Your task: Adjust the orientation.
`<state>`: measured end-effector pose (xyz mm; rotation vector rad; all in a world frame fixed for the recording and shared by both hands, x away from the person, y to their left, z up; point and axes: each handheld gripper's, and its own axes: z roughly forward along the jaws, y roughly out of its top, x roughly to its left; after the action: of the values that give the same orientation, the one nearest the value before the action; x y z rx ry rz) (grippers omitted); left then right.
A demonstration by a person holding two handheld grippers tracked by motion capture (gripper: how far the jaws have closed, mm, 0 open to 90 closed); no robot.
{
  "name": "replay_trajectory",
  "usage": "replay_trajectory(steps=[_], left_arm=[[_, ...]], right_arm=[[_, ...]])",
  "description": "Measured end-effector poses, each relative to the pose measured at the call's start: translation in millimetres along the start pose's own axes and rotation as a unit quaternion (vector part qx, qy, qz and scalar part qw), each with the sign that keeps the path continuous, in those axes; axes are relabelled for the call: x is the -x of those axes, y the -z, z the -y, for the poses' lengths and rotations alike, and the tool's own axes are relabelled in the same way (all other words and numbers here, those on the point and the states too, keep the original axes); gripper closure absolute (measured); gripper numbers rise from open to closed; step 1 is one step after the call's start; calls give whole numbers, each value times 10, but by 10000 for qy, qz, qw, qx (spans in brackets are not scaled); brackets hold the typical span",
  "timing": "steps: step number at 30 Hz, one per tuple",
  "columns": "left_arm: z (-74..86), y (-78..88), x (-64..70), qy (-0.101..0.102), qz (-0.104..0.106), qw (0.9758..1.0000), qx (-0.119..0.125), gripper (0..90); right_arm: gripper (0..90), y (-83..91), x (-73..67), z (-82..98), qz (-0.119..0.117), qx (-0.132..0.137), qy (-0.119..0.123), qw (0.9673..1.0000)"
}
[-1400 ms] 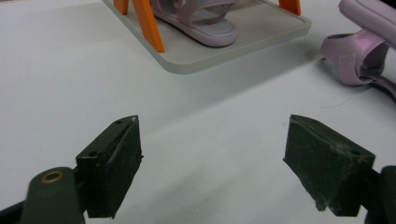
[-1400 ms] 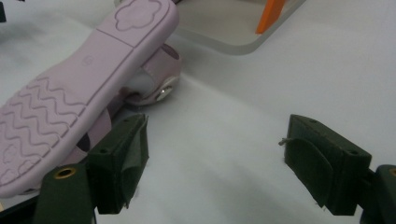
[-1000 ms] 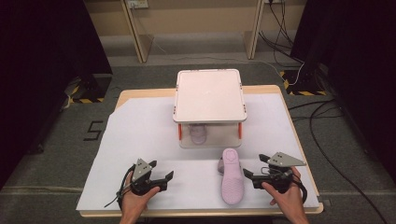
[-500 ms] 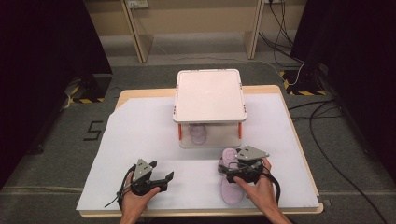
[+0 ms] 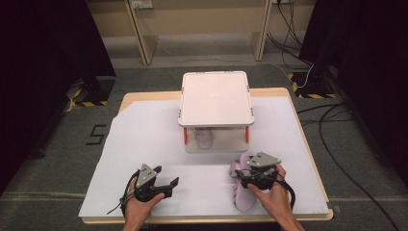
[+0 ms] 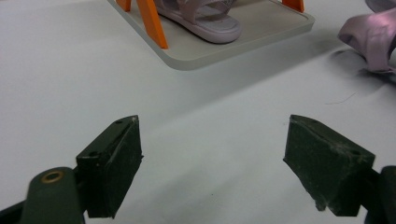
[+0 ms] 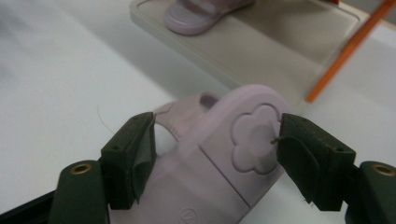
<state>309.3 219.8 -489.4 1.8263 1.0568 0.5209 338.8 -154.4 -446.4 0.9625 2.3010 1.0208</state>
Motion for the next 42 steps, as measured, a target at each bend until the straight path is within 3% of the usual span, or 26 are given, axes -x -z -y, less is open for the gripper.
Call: replay_trajectory(steps=[1,2,4,6,10,17,28,31,34,38,42], left_arm=[[0,0,1,1,0,10000,0,186],[0,0,4,-1,1,10000,-3,185],[0,0,5,-3,2,10000,-3,186],[0,0,4,4,4,10000,-2,186],[2,-3,2,14,9,10000,-3,187],[3,-5,8,8,25,10000,-1,189],[6,-9,11,9,34,10000,-12,190],[8,-12,13,-5,40,10000,-18,190],[9,-16,17,-6,45,10000,-25,190],[14,-21,14,3,49,10000,-40,190],[16,-26,18,-3,47,10000,-54,190]], right_arm=[[294,16,33,24,-15,-11,-57,10000],[299,48,118,90,-93,-23,-336,9994],[298,57,152,112,-143,-26,-415,9990],[310,93,248,184,-250,-13,-701,9972],[355,179,362,289,-224,-13,-882,9958],[434,288,444,389,-154,-103,-948,9953],[467,490,518,608,10,-363,-958,9947],[369,563,506,696,-37,-483,-1092,9928],[369,618,526,802,-46,-608,-1172,9912],[295,733,575,875,-82,-689,-1308,9890],[279,844,595,908,-60,-712,-1304,9889]])
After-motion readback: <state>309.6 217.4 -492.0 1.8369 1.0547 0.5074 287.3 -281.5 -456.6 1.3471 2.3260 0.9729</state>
